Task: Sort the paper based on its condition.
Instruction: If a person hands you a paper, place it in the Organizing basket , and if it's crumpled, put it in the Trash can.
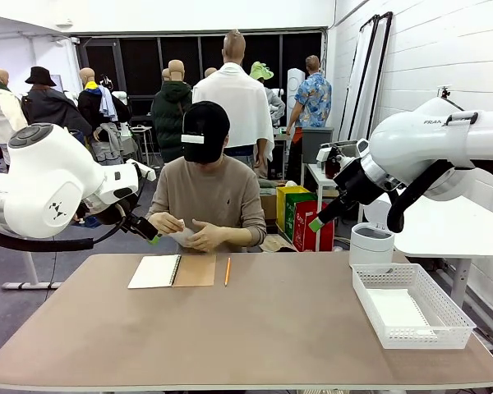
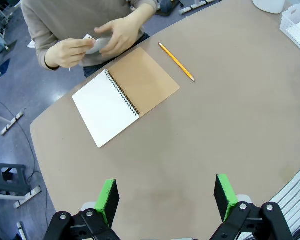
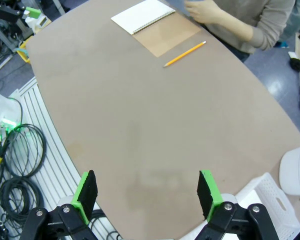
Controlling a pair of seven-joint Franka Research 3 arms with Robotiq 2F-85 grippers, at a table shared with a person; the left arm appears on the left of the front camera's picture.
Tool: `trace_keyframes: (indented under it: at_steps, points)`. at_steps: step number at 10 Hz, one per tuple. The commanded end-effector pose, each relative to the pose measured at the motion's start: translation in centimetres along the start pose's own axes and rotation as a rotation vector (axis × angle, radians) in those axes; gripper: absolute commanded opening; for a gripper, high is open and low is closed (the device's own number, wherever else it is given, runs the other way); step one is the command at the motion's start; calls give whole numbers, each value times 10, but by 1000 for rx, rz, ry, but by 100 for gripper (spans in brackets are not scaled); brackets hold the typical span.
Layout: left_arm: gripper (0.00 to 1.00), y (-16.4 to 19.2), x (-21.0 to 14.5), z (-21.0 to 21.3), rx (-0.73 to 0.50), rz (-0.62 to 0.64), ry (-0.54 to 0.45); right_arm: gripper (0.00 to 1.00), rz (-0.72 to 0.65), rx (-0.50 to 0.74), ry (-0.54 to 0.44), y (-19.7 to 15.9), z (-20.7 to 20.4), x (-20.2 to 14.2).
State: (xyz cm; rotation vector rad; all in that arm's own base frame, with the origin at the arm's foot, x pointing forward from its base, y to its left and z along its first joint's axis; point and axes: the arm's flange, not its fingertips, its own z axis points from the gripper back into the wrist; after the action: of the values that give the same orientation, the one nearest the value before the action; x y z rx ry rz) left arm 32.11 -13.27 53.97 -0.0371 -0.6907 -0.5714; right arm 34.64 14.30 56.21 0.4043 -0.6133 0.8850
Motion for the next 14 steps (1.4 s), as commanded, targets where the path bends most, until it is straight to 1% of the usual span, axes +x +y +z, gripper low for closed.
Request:
trace_keyframes:
  at_steps: [1, 14]
  points:
    - [100, 1, -1, 0, -2, 3, 0, 100, -2, 1, 0, 0, 0, 0]
    - [100, 1, -1, 0, -2, 3, 0, 100, -2, 1, 0, 0, 0, 0]
